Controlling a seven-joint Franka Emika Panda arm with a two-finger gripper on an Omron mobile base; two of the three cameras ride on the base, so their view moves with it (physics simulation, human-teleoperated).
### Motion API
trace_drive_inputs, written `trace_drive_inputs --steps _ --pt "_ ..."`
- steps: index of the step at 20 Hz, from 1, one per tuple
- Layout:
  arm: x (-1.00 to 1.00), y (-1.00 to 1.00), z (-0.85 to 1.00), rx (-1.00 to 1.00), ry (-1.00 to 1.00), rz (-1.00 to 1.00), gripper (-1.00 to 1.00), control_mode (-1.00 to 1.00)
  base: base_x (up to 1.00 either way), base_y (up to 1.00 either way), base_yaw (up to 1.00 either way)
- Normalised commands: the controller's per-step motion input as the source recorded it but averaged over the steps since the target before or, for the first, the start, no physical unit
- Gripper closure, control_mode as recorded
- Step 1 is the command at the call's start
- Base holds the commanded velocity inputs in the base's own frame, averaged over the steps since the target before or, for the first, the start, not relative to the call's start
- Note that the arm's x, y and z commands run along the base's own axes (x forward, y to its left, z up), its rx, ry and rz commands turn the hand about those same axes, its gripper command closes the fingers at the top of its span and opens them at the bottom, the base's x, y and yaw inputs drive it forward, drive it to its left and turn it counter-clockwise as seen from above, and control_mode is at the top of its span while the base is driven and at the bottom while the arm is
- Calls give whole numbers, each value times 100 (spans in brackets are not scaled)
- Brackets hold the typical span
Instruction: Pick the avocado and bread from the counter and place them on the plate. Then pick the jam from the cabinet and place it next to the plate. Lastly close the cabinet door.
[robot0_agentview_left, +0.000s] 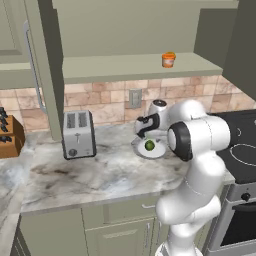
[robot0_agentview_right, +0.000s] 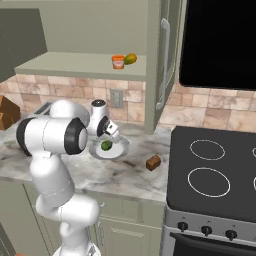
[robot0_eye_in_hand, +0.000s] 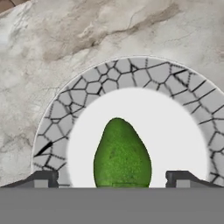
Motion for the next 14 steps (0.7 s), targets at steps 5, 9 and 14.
trace_drive_inputs --steps 5,9,14 --pt "-13 -16 69 9 1 -8 -100 -100 0 0 0" --pt "-26 -28 69 5 4 -11 -100 -100 0 0 0" --pt "-59 -41 41 0 3 -16 -100 -100 0 0 0"
